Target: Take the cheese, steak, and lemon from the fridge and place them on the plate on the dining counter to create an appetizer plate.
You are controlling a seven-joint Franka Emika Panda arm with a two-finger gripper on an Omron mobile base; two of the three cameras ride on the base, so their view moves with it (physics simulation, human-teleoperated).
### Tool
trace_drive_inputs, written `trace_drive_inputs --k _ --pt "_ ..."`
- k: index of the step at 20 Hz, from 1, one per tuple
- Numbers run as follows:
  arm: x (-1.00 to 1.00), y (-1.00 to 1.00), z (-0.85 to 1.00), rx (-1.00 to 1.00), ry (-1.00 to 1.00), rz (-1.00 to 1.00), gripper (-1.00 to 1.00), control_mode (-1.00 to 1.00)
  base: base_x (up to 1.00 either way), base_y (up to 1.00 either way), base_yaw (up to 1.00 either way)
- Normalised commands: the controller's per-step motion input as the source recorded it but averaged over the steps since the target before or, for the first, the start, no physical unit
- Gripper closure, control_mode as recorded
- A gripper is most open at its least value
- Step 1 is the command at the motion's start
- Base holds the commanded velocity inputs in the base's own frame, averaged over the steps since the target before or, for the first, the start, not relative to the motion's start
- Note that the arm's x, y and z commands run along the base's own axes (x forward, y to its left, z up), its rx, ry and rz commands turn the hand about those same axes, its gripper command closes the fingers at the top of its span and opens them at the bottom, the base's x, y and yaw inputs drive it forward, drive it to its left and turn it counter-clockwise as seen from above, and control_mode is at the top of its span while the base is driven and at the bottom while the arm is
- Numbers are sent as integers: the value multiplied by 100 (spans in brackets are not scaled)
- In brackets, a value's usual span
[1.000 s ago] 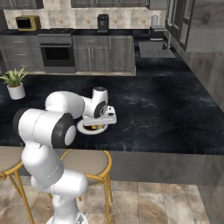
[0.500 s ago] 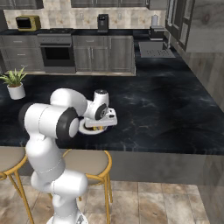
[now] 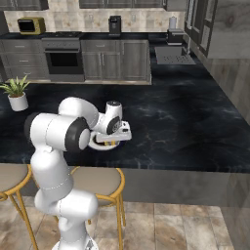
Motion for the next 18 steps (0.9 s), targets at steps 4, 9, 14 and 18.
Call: trace_drive_inputs --k 4,9,14,18 --pt "-11 0 10 0 -8 -2 -100 -100 0 0 0" --pt "-50 0 52 0 -15 -6 -100 -100 0 0 0" --pt "-90 0 87 -2 -18 -6 -100 -100 0 0 0" --pt "-100 0 89 0 -17 -19 -100 -100 0 0 0"
